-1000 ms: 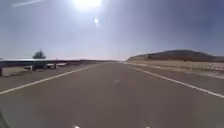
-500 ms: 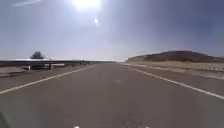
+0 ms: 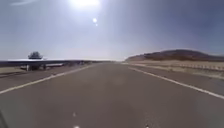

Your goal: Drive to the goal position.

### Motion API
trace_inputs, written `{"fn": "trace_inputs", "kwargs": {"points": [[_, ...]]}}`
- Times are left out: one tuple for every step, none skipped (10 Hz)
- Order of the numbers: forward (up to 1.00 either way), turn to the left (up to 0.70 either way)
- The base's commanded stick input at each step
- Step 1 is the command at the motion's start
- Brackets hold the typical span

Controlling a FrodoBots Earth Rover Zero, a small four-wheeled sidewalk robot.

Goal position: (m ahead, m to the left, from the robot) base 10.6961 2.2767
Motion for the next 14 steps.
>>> {"fn": "trace_inputs", "kwargs": {"points": [[1.00,0.00],[1.00,0.00],[1.00,0.00],[1.00,0.00],[1.00,0.00],[1.00,0.00],[1.00,0.00],[1.00,0.00],[1.00,0.00],[1.00,0.00],[1.00,0.00],[1.00,0.00],[1.00,0.00],[1.00,0.00]]}}
